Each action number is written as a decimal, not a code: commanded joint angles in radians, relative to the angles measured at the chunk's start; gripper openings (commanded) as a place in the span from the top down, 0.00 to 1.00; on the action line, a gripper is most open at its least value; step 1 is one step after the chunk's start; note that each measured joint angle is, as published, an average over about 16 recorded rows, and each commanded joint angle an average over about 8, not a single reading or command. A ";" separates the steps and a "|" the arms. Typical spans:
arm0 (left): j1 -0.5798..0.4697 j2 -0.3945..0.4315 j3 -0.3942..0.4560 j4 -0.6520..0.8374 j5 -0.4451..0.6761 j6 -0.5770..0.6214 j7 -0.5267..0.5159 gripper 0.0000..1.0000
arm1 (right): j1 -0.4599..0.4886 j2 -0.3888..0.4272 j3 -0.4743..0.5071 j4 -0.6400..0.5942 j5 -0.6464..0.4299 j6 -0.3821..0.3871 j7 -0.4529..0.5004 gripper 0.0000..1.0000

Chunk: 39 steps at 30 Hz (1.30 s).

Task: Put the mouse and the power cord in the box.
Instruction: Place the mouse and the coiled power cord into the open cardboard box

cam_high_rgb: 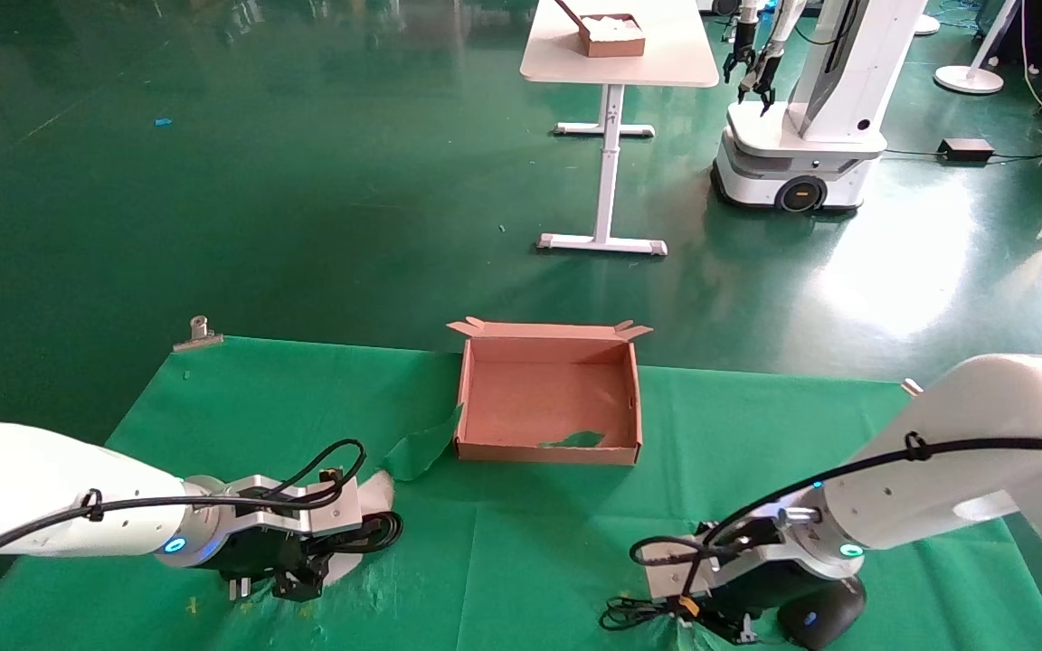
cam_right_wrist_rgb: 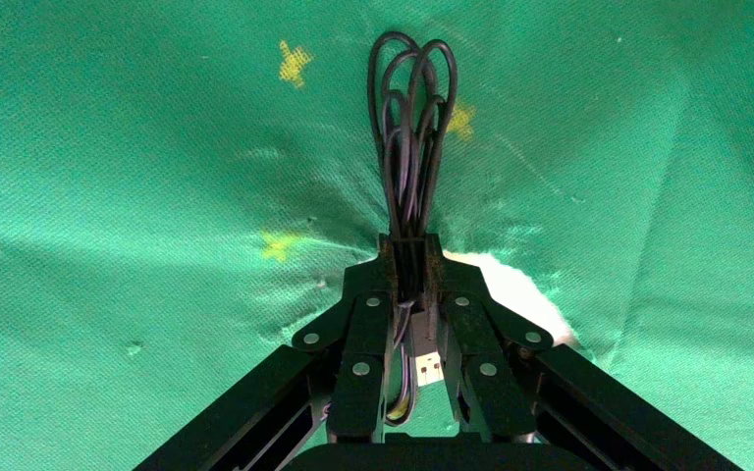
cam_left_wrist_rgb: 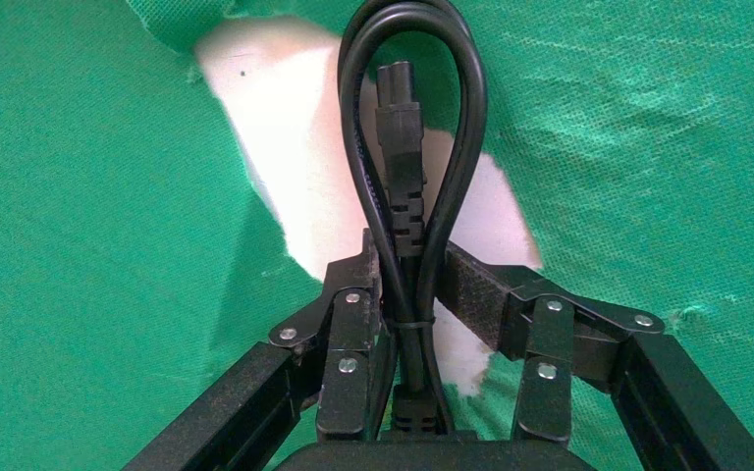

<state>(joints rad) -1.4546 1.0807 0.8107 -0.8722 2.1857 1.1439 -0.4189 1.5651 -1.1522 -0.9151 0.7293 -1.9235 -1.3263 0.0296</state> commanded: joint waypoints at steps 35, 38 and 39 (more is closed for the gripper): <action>-0.087 0.297 0.178 0.032 -0.099 -0.454 0.126 0.84 | 0.281 0.229 0.066 0.196 -0.109 -0.005 0.148 1.00; -0.088 0.298 0.279 0.046 -0.094 -0.532 0.098 0.47 | 0.291 0.260 0.069 0.244 -0.122 -0.021 0.175 1.00; -0.091 0.299 0.308 0.050 -0.095 -0.552 0.086 0.34 | 0.293 0.269 0.069 0.259 -0.125 -0.026 0.183 1.00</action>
<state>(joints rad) -1.5534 1.3783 1.1002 -0.8277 2.0791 0.6153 -0.3372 1.8536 -0.8914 -0.8463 0.9802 -2.0449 -1.3476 0.2066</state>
